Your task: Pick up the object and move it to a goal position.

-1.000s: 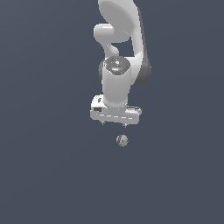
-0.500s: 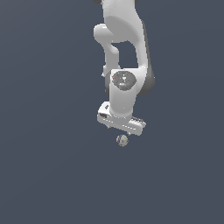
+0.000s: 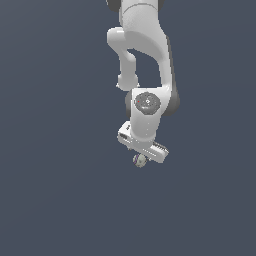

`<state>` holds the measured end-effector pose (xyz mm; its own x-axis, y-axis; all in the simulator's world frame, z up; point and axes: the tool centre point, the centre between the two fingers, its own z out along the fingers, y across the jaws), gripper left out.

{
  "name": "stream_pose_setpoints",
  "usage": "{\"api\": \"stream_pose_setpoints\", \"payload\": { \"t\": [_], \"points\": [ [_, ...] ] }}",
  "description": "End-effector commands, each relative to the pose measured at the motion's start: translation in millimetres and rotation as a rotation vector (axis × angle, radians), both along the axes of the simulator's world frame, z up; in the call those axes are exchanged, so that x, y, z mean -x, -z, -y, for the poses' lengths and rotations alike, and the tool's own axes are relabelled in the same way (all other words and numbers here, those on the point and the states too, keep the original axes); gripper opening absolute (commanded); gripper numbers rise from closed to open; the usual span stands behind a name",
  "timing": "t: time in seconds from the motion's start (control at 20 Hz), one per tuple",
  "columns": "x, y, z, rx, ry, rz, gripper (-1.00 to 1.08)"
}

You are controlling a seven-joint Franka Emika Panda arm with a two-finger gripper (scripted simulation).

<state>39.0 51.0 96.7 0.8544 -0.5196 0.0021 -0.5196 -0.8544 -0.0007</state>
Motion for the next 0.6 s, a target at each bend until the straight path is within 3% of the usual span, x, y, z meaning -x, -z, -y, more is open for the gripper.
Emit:
{"api": "stream_pose_setpoints", "payload": {
  "t": [0.0,0.55],
  "points": [
    [-1.0,4.6,-2.6,0.000,0.029,-0.001,1.00],
    [-1.4,13.1,-5.6,0.000,0.055,-0.002,1.00]
  ]
}}
